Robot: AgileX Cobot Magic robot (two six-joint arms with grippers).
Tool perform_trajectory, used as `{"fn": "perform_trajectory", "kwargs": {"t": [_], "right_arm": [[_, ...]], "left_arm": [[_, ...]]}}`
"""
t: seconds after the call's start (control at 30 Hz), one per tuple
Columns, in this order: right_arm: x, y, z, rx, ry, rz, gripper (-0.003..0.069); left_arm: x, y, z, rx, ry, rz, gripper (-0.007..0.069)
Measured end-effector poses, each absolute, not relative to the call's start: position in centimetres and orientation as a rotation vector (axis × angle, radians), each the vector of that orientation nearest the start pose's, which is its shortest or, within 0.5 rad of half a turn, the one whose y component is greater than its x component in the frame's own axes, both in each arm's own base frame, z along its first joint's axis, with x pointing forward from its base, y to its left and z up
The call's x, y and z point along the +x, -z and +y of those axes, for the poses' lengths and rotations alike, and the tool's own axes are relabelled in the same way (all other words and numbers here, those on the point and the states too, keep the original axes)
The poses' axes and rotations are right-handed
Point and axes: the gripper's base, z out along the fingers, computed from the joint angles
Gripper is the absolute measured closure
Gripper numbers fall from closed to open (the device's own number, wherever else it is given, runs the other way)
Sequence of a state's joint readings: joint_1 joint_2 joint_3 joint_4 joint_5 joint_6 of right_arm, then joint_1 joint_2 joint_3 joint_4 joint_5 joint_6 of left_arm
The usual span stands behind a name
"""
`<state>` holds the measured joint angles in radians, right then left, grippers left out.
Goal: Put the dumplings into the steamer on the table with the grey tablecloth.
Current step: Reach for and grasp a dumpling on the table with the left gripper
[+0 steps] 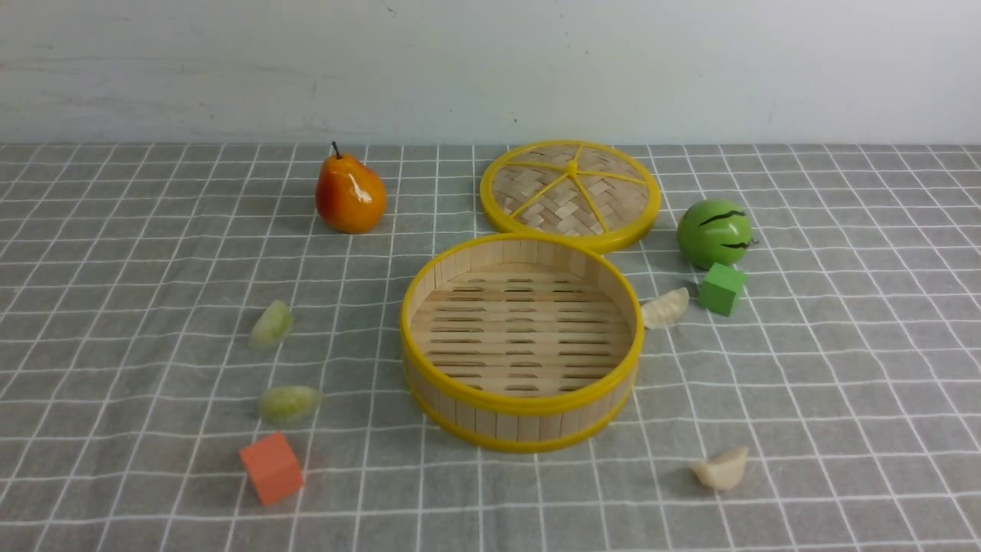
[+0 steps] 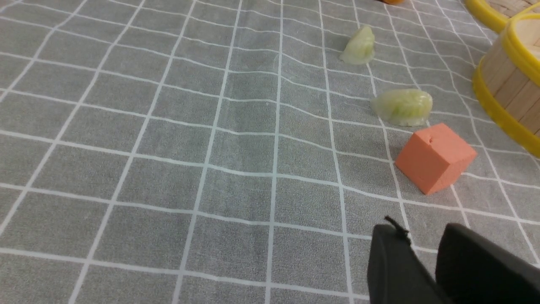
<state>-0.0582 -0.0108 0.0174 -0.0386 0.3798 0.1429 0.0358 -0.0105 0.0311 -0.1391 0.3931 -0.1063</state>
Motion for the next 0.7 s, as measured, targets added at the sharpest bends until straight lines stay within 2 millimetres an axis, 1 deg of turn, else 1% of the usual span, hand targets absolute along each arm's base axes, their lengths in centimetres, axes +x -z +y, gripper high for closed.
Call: {"fn": "perform_trajectory", "kwargs": {"t": [0.37,0.5,0.57,0.6,0.63,0.7], "right_arm": [[5.2,-17.4,-0.5,0.161,-0.015,1.863,0.0572],[5.3,-17.5,-0.6,0.133,0.019,1.832,0.0564],[5.5,-18.1,-0.5,0.119,0.019,1.754,0.0562],[5.6,-18.9,-0.5,0.104,0.016,1.662,0.0561],[5.6,-19.2,-0.4,0.100,0.014,1.632,0.0561],[5.6,-20.6,-0.3,0.078,0.006,1.478,0.0559]], "left_arm": [[5.3,-17.0,-0.2,-0.210,0.170,1.870,0.0458],[5.5,-18.0,-0.1,-0.206,0.165,1.754,0.0450],[5.6,-18.8,0.0,-0.204,0.161,1.662,0.0449],[5.7,-19.4,0.1,-0.202,0.159,1.593,0.0446],[5.7,-19.7,0.1,-0.201,0.158,1.564,0.0445],[5.7,-20.3,0.2,-0.199,0.156,1.493,0.0443]]}}
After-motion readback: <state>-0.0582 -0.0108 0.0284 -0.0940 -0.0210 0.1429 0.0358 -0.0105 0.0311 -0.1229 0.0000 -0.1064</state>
